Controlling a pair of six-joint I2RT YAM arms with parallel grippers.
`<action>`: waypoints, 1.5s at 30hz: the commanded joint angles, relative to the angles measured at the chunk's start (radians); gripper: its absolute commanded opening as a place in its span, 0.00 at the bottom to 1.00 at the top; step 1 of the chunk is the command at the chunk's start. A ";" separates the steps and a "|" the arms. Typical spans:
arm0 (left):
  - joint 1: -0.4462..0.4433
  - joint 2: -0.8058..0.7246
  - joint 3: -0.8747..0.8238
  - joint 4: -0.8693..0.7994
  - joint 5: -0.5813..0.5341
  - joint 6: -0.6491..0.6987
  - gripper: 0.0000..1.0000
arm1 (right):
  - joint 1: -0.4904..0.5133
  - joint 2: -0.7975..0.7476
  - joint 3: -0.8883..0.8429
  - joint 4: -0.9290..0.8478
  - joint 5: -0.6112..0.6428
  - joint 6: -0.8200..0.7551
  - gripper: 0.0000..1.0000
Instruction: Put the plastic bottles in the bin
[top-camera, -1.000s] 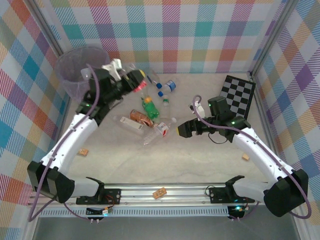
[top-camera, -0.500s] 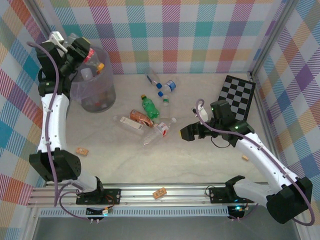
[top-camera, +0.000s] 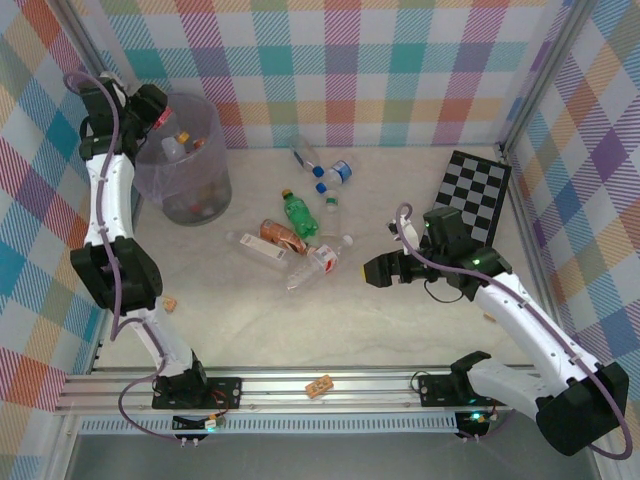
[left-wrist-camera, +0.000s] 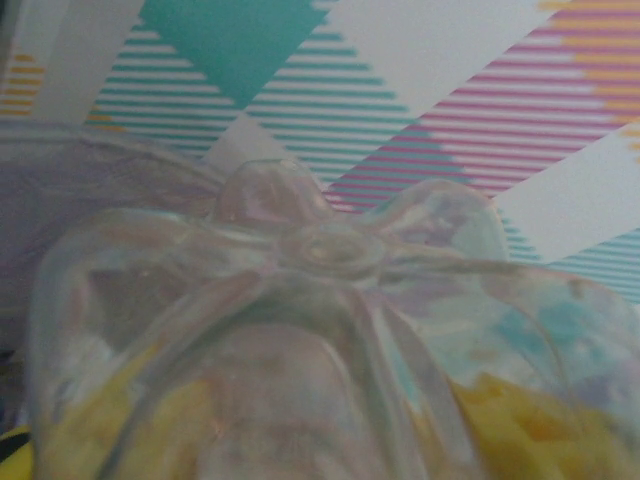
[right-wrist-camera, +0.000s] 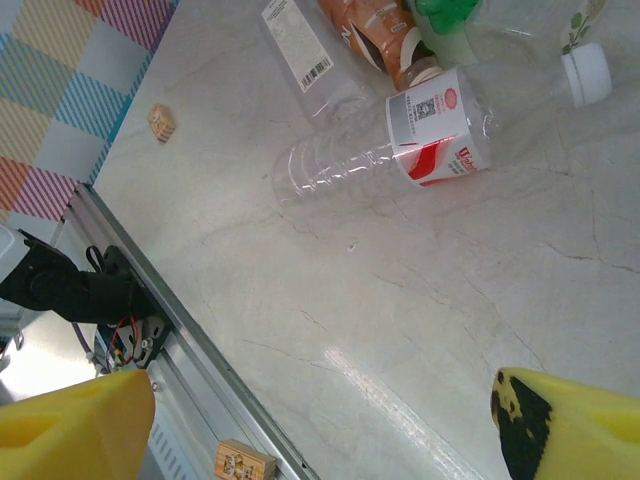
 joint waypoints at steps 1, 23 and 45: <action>-0.007 0.020 0.054 -0.117 -0.019 0.133 0.19 | -0.005 -0.016 -0.004 -0.011 0.006 0.009 0.88; -0.102 0.115 0.033 -0.313 -0.028 0.389 0.63 | -0.005 0.014 -0.015 -0.018 0.054 0.017 0.88; -0.101 -0.047 0.164 -0.418 -0.151 0.527 0.96 | 0.048 0.124 -0.041 0.131 0.213 0.449 0.89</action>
